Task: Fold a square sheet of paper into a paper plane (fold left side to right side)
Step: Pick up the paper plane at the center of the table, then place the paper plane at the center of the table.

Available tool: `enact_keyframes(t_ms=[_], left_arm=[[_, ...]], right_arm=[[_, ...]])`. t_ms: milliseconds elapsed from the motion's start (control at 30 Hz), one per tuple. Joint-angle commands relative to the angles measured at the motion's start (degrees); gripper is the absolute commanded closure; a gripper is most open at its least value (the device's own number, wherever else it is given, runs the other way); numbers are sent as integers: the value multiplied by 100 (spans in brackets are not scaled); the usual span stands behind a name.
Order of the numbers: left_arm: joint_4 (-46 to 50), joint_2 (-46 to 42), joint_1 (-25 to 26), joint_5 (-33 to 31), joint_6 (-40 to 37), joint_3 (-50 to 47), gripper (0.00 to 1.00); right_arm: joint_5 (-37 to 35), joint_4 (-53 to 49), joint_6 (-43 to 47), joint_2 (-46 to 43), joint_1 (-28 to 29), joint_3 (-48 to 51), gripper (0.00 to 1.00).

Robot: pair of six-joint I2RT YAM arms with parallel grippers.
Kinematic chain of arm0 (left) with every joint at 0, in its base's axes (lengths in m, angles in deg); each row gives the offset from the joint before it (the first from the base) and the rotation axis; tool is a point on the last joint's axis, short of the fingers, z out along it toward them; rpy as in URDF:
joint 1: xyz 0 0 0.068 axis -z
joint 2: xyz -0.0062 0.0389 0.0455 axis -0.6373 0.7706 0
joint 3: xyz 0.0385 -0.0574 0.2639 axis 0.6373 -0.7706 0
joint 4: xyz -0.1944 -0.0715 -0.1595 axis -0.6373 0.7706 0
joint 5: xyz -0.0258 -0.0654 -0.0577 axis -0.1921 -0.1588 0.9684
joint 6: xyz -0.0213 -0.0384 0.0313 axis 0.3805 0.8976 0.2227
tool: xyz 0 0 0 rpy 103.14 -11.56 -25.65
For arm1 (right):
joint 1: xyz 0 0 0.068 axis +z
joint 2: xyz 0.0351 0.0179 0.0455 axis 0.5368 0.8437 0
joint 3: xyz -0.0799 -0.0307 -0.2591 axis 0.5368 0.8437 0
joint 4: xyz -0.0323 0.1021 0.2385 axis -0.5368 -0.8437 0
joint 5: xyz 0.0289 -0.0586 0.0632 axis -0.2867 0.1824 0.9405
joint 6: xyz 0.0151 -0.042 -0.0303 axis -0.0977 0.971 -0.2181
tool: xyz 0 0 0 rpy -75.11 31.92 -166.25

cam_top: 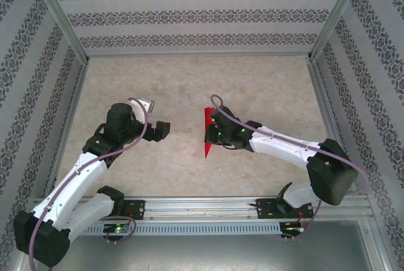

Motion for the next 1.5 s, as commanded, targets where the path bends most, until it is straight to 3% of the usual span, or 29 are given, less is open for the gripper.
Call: enact_keyframes(t_ms=[0,167,367,733,1467], left_arm=[[96,-77,-92,-39,-109,-1,0],[87,-37,-92,37,-79,0,0],[121,-32,-92,37,-88,9,0],[193,-29,-94,-14,-99,35,0],[245,-47,-92,-84,-125,75,0]], right_arm=[[-688,-1705,506,-161,-73,-432,100],[-1186,-2738,782,51,-235,-1015,100],[-1417,-3289,944,618,-330,-1577,100],[-1338,-3092,993,1722,-357,-2232,99],[-1182,-2414,713,2262,-474,-2127,98]])
